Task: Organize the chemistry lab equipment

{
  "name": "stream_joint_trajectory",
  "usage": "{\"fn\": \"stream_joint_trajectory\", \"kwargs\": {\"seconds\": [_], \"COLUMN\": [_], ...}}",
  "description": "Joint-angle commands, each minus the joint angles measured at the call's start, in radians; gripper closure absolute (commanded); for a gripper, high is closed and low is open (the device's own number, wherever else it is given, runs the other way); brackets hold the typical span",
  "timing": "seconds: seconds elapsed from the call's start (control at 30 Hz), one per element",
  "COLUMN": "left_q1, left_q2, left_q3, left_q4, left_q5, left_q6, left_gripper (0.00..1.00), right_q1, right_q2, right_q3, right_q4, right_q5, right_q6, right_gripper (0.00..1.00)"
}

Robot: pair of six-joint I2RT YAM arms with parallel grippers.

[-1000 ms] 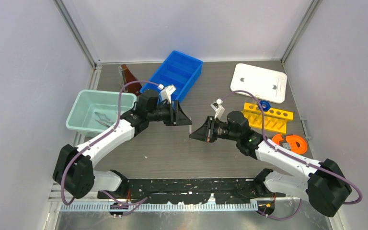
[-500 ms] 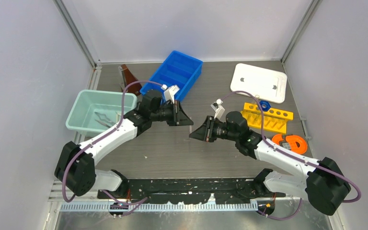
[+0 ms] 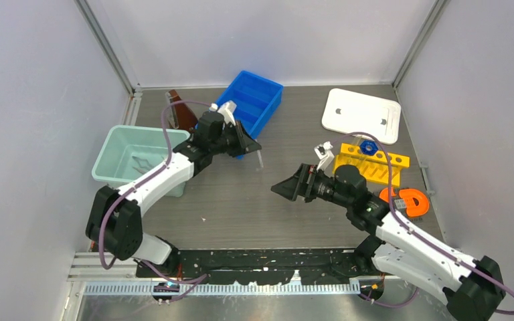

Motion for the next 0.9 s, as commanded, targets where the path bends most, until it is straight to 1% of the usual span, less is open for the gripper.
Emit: {"fn": "stream_joint_trajectory", "kwargs": {"seconds": [0.0,0.2,0.47,0.53,0.7,0.87], "left_q1": [0.048,0.088,0.112,0.122,0.143,0.153], "left_q2": [0.061,0.226,0.471,0.538,0.697,0.781], "left_q3": [0.111,0.253,0.409,0.465,0.625,0.681], "left_q4": [0.122,0.223,0.403,0.448,0.475,0.505], "left_q5": [-0.2,-0.393,-0.571,-0.58,-0.57,-0.607], "left_q6": [-0.02,-0.052,-0.096,-0.094,-0.085,-0.074], "left_gripper": [0.99,1.0,1.0,1.0,1.0,1.0], "right_q1": [0.003,0.003,0.003,0.003,0.003,0.003], "right_q2": [-0.126,-0.212,-0.256,-0.26,-0.265,-0.293], "right_q3": [-0.011,-0.003,0.025,0.03,0.051,0.068], "right_q4": [-0.081,-0.162,-0.225,-0.247,-0.354,-0.398], "right_q5": [0.073,0.09,0.087,0.096,0.136,0.178], "right_q6": [-0.024,-0.037,-0.055,-0.071,-0.117,-0.144], "right_gripper": [0.01,0.0,0.0,0.0,0.0,0.0]}}
